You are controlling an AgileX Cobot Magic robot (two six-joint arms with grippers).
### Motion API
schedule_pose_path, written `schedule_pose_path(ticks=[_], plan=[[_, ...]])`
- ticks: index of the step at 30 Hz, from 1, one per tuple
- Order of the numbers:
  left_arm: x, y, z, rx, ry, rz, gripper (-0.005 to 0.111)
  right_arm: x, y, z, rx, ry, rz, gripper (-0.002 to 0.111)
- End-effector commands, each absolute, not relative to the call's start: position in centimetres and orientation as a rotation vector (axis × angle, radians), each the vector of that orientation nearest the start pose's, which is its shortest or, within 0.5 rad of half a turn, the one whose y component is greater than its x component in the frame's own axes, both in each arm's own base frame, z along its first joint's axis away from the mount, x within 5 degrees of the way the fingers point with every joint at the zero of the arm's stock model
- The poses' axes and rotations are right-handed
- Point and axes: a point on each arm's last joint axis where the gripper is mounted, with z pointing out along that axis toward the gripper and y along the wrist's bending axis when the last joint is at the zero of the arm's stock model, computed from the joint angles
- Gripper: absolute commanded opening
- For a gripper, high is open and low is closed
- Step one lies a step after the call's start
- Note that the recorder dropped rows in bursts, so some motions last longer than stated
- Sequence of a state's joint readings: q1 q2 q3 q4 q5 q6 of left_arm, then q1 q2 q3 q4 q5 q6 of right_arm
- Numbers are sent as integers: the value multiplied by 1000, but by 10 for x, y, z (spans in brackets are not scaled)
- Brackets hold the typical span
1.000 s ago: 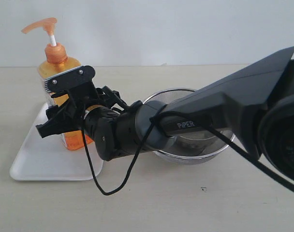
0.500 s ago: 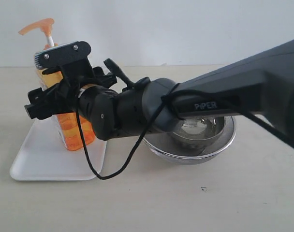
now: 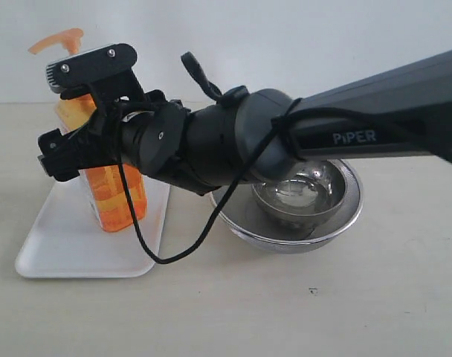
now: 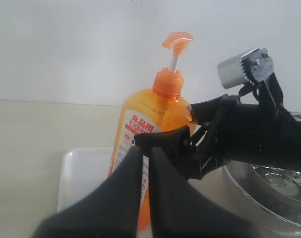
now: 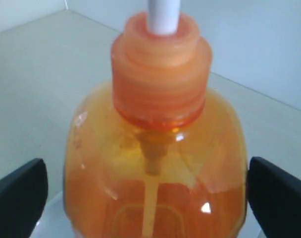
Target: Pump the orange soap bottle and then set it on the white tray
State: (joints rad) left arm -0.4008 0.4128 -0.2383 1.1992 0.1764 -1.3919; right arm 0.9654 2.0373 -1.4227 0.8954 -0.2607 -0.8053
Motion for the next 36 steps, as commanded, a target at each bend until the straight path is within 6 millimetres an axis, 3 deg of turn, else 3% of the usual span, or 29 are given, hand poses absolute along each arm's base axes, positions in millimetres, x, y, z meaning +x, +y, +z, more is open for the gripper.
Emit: schedule_pose_path(ticks=[1, 10, 19, 22, 24, 28, 29, 36], plan=[[95, -23, 258, 35, 1732, -302, 5, 278, 375, 239, -747, 1809, 538, 101], [95, -21, 257, 22, 1738, -286, 5, 266, 361, 234, -779, 1856, 539, 101], [96, -21, 256, 7, 1744, -282, 5, 239, 331, 256, -816, 1877, 591, 100], [99, -22, 255, 1, 1757, -283, 5, 232, 320, 256, -831, 1878, 574, 84], [102, -23, 254, 11, 1768, -270, 5, 229, 316, 254, -841, 1886, 566, 62], [112, -22, 252, -15, 1795, -208, 5, 228, 311, 252, -870, 1870, 532, 6], [115, -23, 250, -16, 1808, -191, 5, 229, 310, 252, -874, 1859, 513, 0], [141, -20, 243, -166, 1845, -81, 5, 257, 289, 254, -805, 1836, 397, 0]])
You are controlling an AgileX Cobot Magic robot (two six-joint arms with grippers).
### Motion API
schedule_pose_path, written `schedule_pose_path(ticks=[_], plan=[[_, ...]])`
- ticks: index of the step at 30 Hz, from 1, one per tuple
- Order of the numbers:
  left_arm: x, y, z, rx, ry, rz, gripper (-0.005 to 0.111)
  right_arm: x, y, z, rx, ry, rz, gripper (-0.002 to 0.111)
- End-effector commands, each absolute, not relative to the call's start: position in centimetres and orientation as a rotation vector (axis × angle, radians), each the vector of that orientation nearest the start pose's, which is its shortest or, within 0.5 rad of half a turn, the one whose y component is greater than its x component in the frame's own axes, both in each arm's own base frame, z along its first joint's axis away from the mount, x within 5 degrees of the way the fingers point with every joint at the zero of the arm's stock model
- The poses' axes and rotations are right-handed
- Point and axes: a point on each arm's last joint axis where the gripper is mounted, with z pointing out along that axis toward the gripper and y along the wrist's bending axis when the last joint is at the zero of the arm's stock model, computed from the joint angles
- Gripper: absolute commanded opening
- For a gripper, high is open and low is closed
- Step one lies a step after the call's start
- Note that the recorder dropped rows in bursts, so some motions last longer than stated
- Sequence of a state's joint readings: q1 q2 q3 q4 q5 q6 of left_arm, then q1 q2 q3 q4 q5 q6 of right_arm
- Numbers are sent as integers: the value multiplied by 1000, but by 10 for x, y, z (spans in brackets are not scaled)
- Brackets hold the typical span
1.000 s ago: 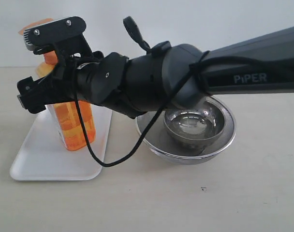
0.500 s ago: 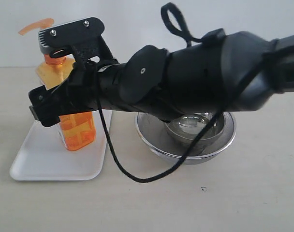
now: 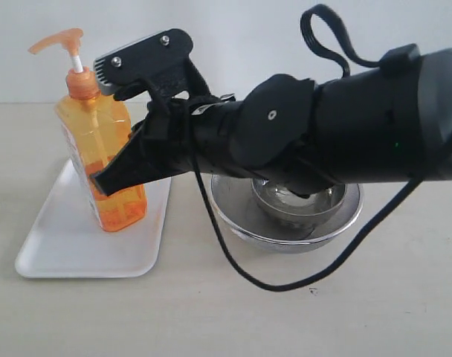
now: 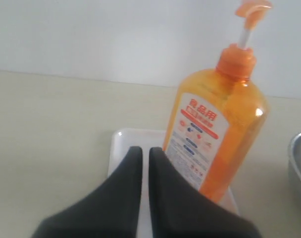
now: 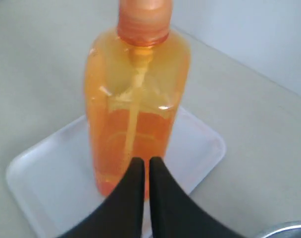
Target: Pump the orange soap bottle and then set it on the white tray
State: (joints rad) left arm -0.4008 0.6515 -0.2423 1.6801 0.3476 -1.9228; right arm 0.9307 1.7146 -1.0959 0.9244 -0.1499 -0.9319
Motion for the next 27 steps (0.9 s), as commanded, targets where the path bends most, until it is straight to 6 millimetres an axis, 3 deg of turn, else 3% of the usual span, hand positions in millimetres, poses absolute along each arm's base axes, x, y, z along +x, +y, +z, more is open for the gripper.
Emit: schedule_pose_path(ticks=[1, 6, 11, 19, 27], plan=[[146, -21, 242, -160, 1863, -52, 5, 261, 287, 252, -809, 1845, 388, 0], [175, -32, 242, -138, 1939, -4, 5, 281, 271, 244, -774, 1876, 328, 0], [202, -40, 239, -103, 1991, 95, 5, 286, 275, 235, -837, 1842, 275, 0], [213, -39, 239, -125, 1989, 161, 5, 301, 289, 225, -859, 1806, 273, 0], [226, -45, 253, -38, 2013, 6, 5, 318, 279, 219, -764, 1844, 326, 0]])
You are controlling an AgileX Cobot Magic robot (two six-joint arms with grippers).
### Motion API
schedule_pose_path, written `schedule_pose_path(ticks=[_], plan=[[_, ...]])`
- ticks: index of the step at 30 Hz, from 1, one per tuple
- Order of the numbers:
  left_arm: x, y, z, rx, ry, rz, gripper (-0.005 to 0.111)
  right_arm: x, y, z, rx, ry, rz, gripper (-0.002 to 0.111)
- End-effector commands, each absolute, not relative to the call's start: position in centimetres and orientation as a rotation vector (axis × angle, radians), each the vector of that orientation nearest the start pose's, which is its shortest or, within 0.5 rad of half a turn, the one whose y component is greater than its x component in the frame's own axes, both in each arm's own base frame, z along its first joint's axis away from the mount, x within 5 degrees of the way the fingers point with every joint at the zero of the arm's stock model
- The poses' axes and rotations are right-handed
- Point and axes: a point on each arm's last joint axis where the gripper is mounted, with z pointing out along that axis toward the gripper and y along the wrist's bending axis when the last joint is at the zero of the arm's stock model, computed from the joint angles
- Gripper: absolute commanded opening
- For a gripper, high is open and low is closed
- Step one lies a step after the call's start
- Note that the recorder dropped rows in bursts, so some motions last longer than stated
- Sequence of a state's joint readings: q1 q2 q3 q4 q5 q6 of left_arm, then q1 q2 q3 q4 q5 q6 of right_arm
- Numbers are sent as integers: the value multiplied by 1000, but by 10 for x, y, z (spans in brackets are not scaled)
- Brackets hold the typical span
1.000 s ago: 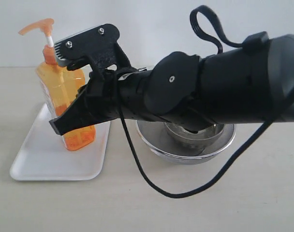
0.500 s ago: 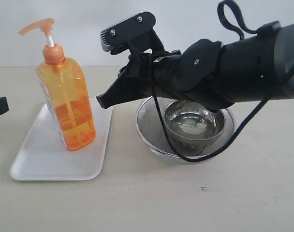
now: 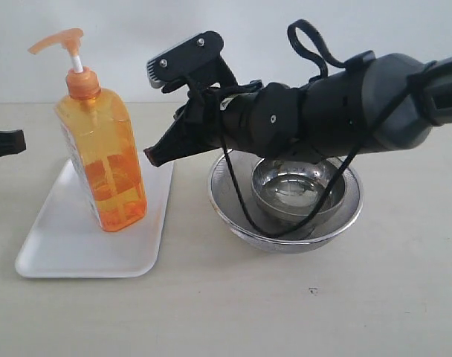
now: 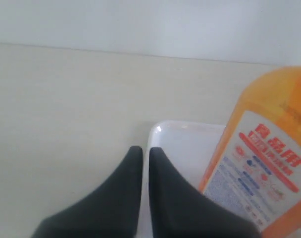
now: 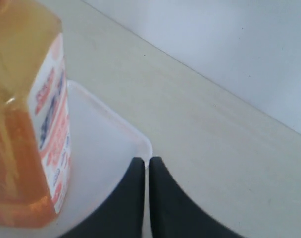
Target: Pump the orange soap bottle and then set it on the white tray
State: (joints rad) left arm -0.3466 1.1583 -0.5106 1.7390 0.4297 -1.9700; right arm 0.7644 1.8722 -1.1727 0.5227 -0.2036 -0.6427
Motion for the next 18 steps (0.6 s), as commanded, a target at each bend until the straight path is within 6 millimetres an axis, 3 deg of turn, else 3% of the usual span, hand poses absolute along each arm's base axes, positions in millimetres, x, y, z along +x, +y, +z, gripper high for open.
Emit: schedule_pose_path(ticks=[1, 5, 9, 14, 18], plan=[[228, -45, 254, -34, 2015, -7, 5, 318, 279, 219, -776, 1838, 325, 0], [238, -44, 254, 7, 2053, -88, 5, 317, 282, 221, -802, 1802, 344, 0], [248, -34, 239, -28, 2119, -61, 5, 318, 287, 216, -823, 1753, 378, 0], [263, -35, 220, 30, 2202, -56, 5, 320, 294, 200, -847, 1721, 420, 0], [274, -38, 217, 62, 2218, -54, 5, 321, 298, 192, -859, 1702, 447, 0]])
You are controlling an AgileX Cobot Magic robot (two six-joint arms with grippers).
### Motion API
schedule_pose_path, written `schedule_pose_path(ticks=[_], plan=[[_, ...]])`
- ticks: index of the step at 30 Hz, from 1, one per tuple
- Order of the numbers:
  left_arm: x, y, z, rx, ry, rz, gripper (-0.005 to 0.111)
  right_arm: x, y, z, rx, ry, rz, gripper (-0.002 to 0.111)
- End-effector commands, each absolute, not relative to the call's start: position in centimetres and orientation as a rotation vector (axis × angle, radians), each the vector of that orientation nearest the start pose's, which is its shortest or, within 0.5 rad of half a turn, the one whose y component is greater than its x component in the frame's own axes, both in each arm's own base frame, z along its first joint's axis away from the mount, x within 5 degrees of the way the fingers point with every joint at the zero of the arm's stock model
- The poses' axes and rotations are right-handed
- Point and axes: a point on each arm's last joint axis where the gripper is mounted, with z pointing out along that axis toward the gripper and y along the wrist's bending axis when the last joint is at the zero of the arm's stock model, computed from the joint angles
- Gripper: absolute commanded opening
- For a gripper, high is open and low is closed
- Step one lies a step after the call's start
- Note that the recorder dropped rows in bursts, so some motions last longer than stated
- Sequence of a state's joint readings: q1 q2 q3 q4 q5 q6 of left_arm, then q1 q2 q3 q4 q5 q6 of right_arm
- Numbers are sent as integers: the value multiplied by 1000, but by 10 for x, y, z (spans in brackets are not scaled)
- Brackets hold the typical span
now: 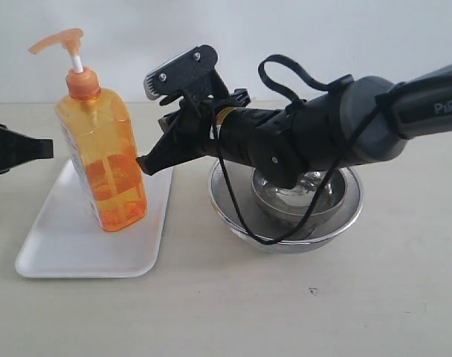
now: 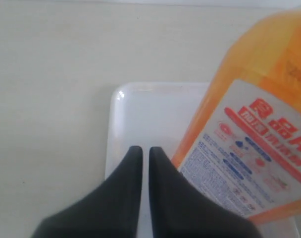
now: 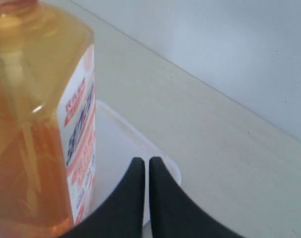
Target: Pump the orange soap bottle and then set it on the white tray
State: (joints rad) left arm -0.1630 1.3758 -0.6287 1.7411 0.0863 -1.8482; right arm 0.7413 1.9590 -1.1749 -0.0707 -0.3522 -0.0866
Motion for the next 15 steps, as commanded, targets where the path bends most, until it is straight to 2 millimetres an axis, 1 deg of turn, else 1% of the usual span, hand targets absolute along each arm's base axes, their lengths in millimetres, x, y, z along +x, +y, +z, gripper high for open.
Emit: schedule_pose_path(ticks=[1, 8, 12, 15], plan=[[274, -38, 216, 72, 2218, -49, 5, 321, 298, 191, -856, 1702, 450, 0], [277, -40, 220, 84, 2209, -60, 5, 320, 303, 194, -829, 1640, 525, 0], [279, -40, 221, 78, 2203, -64, 5, 321, 305, 186, -825, 1645, 543, 0], [280, -40, 217, 66, 2220, -68, 5, 322, 306, 178, -825, 1665, 550, 0]])
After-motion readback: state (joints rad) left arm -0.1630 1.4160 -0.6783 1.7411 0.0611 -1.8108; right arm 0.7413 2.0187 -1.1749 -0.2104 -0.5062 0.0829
